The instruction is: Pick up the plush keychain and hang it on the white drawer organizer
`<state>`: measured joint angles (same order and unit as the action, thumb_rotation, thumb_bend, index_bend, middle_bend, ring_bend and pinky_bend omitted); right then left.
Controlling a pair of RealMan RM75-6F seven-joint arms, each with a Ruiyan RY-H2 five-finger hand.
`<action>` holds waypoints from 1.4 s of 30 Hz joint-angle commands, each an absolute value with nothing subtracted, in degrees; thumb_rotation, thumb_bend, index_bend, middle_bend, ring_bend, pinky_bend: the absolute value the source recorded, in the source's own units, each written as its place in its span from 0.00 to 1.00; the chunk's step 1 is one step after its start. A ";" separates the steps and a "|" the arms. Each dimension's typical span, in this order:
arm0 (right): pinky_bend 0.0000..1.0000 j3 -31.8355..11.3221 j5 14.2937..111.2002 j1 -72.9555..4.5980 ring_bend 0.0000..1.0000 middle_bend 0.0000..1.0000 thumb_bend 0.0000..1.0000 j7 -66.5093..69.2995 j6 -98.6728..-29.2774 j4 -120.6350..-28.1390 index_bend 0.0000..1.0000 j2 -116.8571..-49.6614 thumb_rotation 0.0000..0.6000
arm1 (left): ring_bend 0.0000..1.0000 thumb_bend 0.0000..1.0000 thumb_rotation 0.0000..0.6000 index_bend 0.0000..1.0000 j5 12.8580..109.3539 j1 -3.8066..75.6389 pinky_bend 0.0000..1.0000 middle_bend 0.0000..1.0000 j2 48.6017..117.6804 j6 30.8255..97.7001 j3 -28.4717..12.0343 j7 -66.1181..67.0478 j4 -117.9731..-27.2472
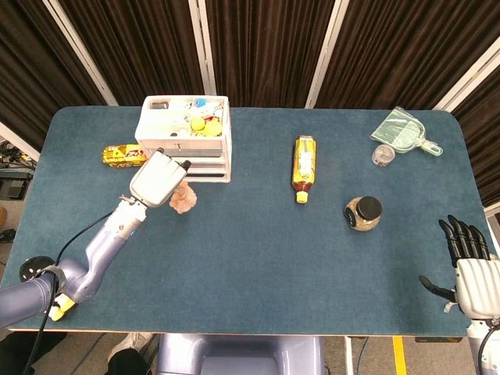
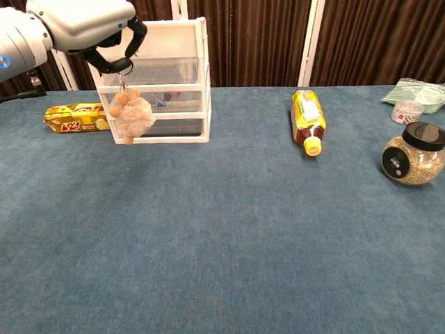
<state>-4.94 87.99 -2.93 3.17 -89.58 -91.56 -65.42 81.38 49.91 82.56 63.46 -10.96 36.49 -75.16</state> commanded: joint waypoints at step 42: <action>0.00 -5.18 88.21 -2.51 0.00 0.00 0.02 4.66 -90.54 -91.50 0.00 -65.38 1.00 | 0.86 0.46 1.00 0.57 99.13 56.39 0.76 1.00 98.25 73.78 -2.29 10.33 -26.52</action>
